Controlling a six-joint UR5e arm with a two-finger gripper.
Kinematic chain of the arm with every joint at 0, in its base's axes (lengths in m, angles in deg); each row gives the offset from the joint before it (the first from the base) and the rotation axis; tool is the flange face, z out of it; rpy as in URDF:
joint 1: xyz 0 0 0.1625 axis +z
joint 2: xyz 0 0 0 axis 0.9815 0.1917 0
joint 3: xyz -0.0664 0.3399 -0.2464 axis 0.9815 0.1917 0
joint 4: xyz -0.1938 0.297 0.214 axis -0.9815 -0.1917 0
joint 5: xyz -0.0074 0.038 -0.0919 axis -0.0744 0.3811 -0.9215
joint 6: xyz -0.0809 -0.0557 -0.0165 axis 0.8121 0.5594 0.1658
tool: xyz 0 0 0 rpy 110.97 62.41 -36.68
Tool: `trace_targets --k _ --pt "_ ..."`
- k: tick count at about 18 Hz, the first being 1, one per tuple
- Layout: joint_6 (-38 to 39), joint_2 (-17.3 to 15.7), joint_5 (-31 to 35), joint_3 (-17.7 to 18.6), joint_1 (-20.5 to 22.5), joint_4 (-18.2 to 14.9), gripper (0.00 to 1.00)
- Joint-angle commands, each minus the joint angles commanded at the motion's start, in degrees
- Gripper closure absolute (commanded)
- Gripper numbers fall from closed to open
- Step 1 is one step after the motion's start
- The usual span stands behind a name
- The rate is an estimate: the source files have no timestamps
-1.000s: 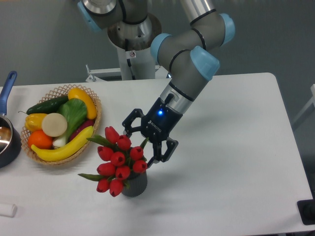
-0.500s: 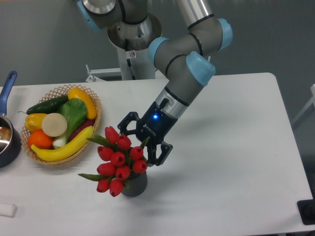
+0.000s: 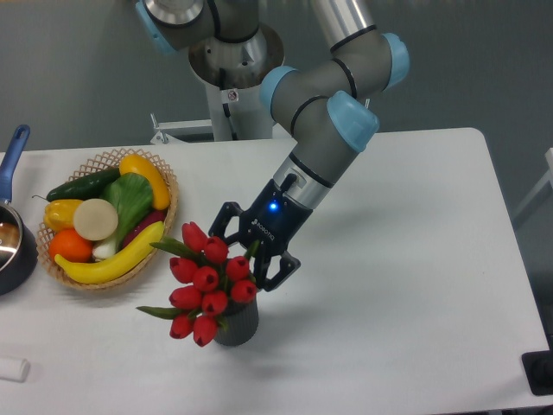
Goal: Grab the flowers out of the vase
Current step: 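Close the gripper on the tulip stems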
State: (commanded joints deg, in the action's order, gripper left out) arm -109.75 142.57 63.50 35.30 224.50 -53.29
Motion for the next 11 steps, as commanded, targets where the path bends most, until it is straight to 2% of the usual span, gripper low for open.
trace_targets --k 5,11 --pt "0.0 -0.1 -0.1 0.0 0.0 0.0 0.60" --pt "0.3 -0.6 -0.7 -0.2 0.1 0.0 0.62"
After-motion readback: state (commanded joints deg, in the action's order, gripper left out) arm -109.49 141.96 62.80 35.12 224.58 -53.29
